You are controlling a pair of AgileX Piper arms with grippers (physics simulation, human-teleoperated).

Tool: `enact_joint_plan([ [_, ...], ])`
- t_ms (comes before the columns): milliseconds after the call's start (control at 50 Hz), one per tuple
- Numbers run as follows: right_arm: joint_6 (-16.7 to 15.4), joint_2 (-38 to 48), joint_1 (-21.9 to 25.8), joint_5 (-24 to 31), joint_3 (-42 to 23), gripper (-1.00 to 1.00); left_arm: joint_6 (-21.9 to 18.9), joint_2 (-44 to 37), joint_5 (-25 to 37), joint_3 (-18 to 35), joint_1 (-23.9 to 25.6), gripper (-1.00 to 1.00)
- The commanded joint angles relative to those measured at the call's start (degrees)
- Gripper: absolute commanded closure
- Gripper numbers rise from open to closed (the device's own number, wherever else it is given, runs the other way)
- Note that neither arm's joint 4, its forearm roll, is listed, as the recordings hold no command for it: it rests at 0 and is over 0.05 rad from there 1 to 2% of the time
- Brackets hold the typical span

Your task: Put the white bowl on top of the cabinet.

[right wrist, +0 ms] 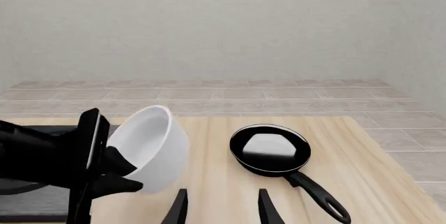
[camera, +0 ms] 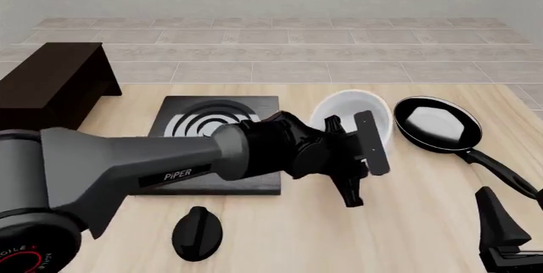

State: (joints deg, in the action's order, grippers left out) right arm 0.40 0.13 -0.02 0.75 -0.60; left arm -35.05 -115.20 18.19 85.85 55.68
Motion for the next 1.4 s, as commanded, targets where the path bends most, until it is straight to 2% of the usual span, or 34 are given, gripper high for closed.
enact_joint_plan([
  [20, -0.02, -0.01, 0.00, 0.01, -0.01, -1.00, 1.06, 6.76, -3.04, -0.98, -0.76, 1.00],
  [320, 0.01, -0.01, 0.00, 0.01, -0.01, -1.00, 2.47, 12.62, -4.33, -3.81, 0.87, 1.00],
  [620, 0.02, 0.00, 0.01, 0.03, -0.01, -1.00, 4.28, 18.91, -2.86, -4.06, -2.75, 1.00],
  [640, -0.02, -0.01, 0.00, 0.01, -0.01, -1.00, 6.12, 21.00, -2.00, -2.73, -4.68, 1.00],
  [700, -0.02, -0.01, 0.01, 0.01, -0.01, -1.00, 6.97, 21.74, -0.03, -2.16, -4.51, 1.00],
  [820, -0.01, -0.01, 0.00, 0.01, -0.01, -1.00, 5.41, 24.08, 1.95, -3.47, -7.39, 1.00],
  [960, 0.00, 0.00, -0.01, 0.02, -0.01, -1.00, 5.49, 25.57, 4.47, -2.09, -10.31, 1.00],
  [1020, 0.01, -0.01, -0.01, 0.02, -0.01, -1.00, 7.16, 25.87, 6.86, 0.25, -12.54, 1.00],
  [1240, 0.00, -0.01, 0.00, 0.01, -0.01, -1.00, 7.75, 27.67, 8.38, -0.90, -19.08, 1.00],
  [1340, 0.02, -0.01, -0.01, 0.01, -0.01, -1.00, 8.11, 27.97, 9.52, 0.31, -22.20, 1.00],
  [1400, -0.02, -0.01, 0.01, 0.01, -0.01, -1.00, 8.71, 28.13, 11.05, 2.75, -24.14, 1.00],
])
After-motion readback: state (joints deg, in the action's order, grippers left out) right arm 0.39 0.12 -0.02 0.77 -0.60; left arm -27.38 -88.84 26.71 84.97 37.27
